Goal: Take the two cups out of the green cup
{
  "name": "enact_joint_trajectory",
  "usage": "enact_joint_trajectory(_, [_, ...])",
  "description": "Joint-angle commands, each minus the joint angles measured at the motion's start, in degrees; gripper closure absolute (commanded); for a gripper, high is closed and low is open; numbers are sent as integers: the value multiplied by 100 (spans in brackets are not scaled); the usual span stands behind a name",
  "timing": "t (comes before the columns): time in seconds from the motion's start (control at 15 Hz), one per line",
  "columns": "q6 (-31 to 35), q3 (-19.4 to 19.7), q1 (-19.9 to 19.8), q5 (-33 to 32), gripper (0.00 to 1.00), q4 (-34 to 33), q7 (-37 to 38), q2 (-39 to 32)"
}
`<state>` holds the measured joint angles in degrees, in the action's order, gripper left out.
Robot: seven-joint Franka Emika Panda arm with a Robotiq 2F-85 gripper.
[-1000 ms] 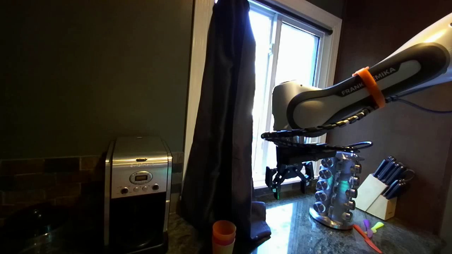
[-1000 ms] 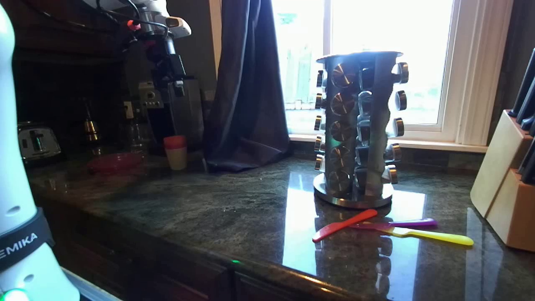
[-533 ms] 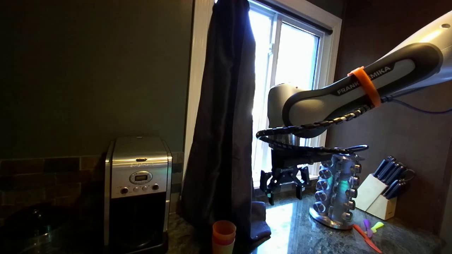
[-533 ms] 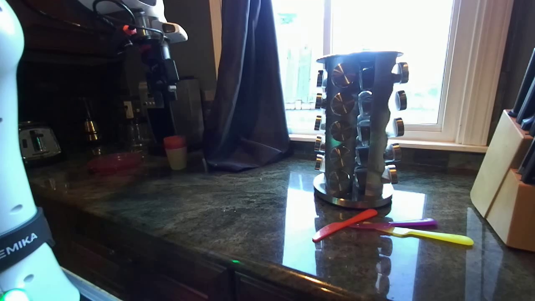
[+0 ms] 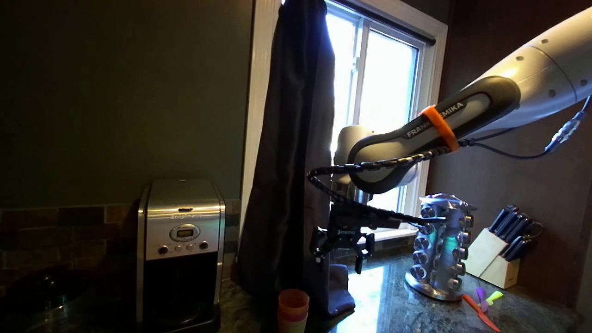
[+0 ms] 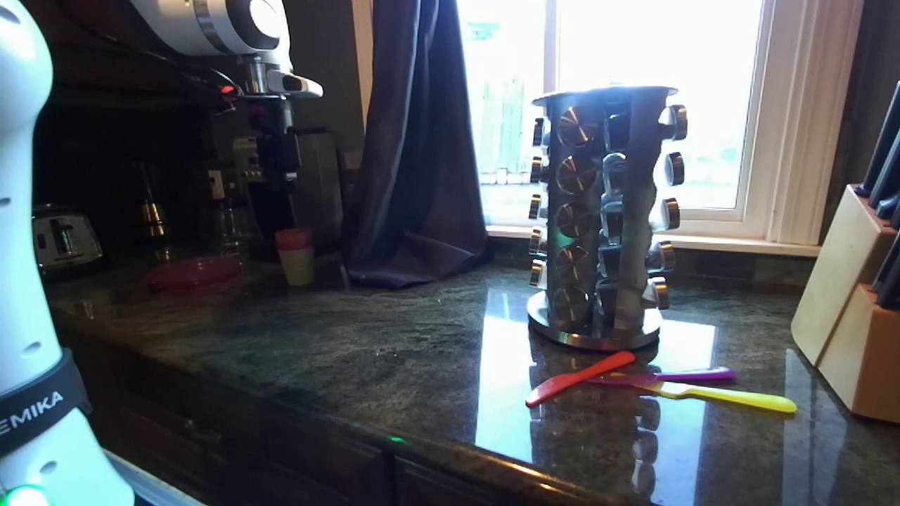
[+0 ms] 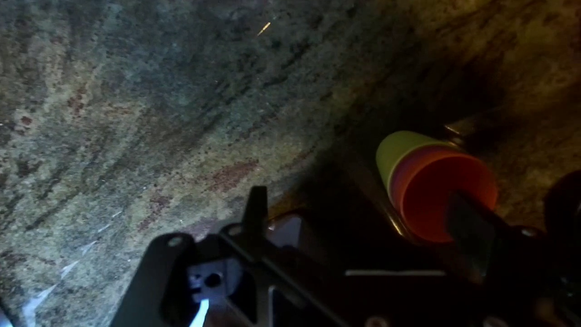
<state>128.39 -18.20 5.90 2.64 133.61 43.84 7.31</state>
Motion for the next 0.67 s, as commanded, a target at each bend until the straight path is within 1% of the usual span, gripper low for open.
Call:
enact_joint_trajectory(0.0, [448,188,217,306,0,-295,64,-638])
enact_joint_trajectory(0.07, [573,206,255,273,0,-340,122,-747])
enact_joint_trajectory(0.13, [621,235,301,337,5,-405,71,-855])
enact_joint_trajectory(0.2, [697,256,337,319,10,-447,77,-948])
enact_joint_trajectory(0.27, [698,285,373,332,18,-505,63,-1030])
enact_joint_trajectory(0.33, [719,315,406,339,20,-546,44,-1097])
enact_joint_trajectory(0.4, [722,342,435,374,31,-587,11,-1150])
enact_joint_trajectory(0.47, [733,364,460,384,38,-618,13,-1199])
enact_joint_trajectory(0.6, [743,410,507,400,45,-675,12,-1301])
